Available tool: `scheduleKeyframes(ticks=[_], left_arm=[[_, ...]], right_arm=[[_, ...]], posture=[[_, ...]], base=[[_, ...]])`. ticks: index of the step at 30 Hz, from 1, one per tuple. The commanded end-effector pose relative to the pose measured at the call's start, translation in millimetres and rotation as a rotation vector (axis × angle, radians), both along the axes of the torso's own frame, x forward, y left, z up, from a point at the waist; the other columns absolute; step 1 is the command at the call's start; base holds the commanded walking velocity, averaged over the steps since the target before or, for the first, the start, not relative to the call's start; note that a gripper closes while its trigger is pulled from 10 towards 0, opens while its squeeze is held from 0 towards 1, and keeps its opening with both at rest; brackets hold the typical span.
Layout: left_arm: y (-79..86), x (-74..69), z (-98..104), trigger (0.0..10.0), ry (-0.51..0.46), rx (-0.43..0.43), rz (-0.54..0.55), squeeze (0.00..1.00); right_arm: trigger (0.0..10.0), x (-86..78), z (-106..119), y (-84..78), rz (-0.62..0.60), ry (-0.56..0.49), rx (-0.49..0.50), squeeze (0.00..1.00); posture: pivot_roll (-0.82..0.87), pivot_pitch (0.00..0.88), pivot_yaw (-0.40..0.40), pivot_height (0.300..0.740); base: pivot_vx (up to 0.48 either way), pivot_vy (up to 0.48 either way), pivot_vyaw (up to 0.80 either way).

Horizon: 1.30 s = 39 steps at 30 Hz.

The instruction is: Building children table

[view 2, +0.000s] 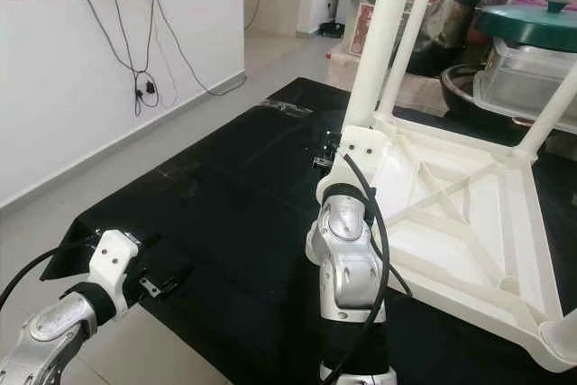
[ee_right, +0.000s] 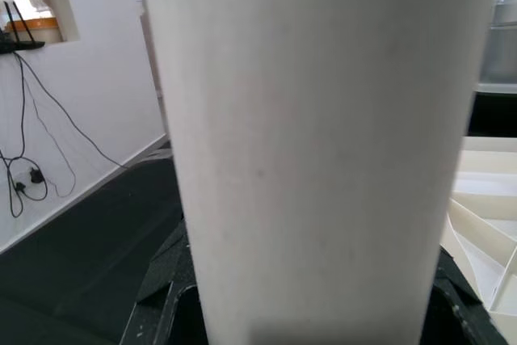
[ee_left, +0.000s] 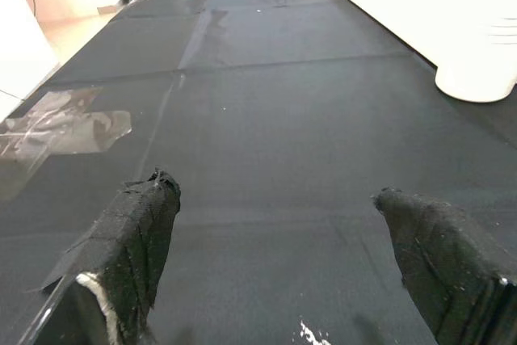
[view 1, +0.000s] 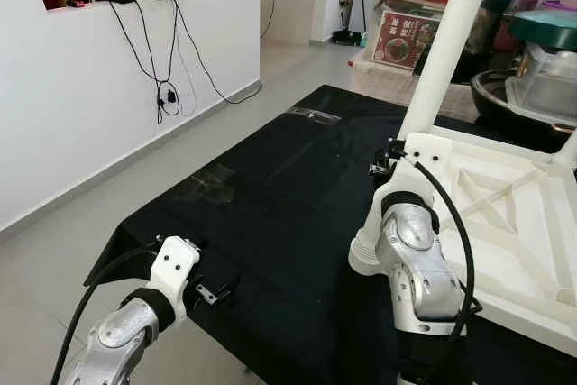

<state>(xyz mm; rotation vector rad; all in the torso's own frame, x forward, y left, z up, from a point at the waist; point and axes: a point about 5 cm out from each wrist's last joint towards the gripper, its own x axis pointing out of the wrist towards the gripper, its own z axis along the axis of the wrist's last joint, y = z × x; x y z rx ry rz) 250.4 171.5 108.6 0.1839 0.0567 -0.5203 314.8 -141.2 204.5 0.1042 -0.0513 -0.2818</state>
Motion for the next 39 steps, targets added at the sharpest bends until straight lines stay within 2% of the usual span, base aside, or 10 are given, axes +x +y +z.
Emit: scheduleKeyframes(ticks=[1,2,3,4,17,30,31,32,33,39], left_arm=[[-0.6,0.8,-3,10.0,0.005,0.006,-0.002,0.00],[-0.6,0.8,-3,10.0,0.005,0.006,-0.002,0.00],[-0.7,0.9,-3,10.0,0.005,0.006,-0.003,0.00],[-0.7,0.8,-3,10.0,0.005,0.006,-0.004,0.00],[4.0,0.7,-4,10.0,0.008,0.014,-0.001,0.00],[5.7,2.2,-4,10.0,0.009,0.025,-0.011,0.00],[5.7,2.6,-4,10.0,0.009,0.026,-0.013,0.00],[5.7,2.6,-4,10.0,0.009,0.026,-0.013,0.00],[5.7,2.9,-4,10.0,0.009,0.027,-0.014,0.00],[6.1,3.6,-4,10.0,0.010,0.032,-0.020,0.00]], right_arm=[[10.0,-1.1,-20,-12.0,-0.047,0.097,0.054,0.00],[10.0,-1.1,-20,-12.0,-0.047,0.097,0.054,0.00],[10.0,-1.5,-20,-12.1,-0.044,0.095,0.057,0.81],[10.0,-2.0,-20,-11.9,-0.042,0.091,0.059,1.00],[10.0,-1.9,12,-15.0,-0.002,-0.045,0.043,1.00],[10.0,2.7,36,-40.6,0.021,-0.107,-0.055,1.00],[10.0,4.9,39,-41.5,0.037,-0.112,-0.071,0.44],[10.0,4.9,39,-41.5,0.037,-0.112,-0.071,0.44],[10.0,7.8,42,-42.0,0.063,-0.115,-0.087,0.00],[10.0,18.9,49,-41.4,0.188,-0.102,-0.127,0.00]], posture=[[0.05,0.000,-0.029,0.740],[0.05,0.000,-0.029,0.740],[0.05,0.000,-0.029,0.740],[0.05,0.000,-0.029,0.740],[0.05,0.000,-0.020,0.740],[0.03,0.000,-0.006,0.740],[0.03,0.000,-0.006,0.740],[0.03,0.000,-0.006,0.740],[0.03,0.000,-0.005,0.740],[0.03,0.000,-0.007,0.740]], base=[[0.000,0.000,0.00],[0.000,0.000,0.00],[0.000,0.000,0.00],[0.000,0.000,0.00],[0.000,0.000,0.00],[0.000,0.000,0.00],[0.000,0.000,0.00],[0.000,0.000,0.00],[0.000,0.000,0.00],[0.000,0.000,0.00]])
